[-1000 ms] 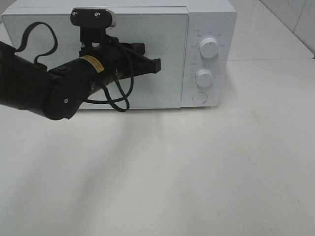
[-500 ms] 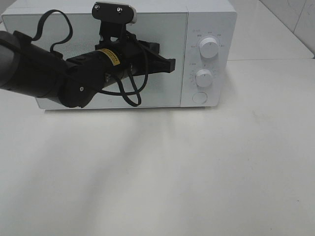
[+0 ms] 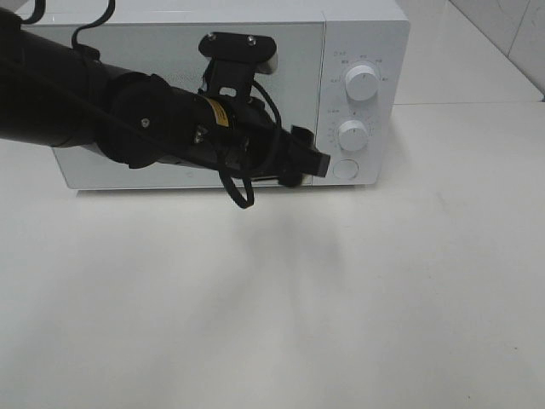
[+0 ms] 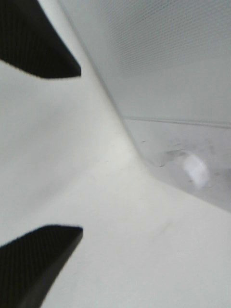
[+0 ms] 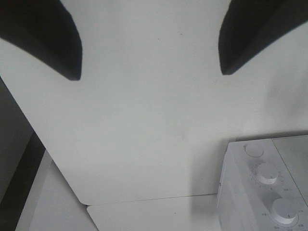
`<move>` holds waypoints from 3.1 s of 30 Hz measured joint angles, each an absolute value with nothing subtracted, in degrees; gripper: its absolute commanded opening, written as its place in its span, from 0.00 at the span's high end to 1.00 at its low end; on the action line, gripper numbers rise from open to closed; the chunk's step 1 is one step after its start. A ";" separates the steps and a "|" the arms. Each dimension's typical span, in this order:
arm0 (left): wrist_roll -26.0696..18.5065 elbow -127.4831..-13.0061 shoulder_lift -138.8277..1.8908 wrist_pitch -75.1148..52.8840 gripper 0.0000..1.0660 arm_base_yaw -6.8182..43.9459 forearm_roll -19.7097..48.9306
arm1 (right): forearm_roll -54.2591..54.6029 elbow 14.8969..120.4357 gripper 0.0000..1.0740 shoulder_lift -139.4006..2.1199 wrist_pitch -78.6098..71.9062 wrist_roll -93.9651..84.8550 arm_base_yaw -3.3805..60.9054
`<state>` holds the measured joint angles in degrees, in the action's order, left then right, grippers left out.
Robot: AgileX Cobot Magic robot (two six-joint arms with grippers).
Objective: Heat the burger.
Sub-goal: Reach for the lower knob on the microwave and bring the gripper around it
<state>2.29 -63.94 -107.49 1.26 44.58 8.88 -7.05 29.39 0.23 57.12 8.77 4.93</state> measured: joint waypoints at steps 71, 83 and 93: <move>-9.51 -37.01 -37.59 -69.39 0.06 -3.61 9.17 | -7.05 29.39 0.30 0.23 57.12 8.77 4.93; -10.94 -30.83 -21.49 -64.63 0.06 -3.61 9.45 | -7.05 29.39 0.30 0.23 57.12 8.77 4.93; -10.94 -28.93 -12.09 -60.50 0.06 -3.61 9.63 | -7.05 29.39 0.30 0.23 57.12 8.77 4.93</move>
<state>-10.94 -28.93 -12.09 -60.50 -3.61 9.63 -7.05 29.39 0.23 57.12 8.77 4.93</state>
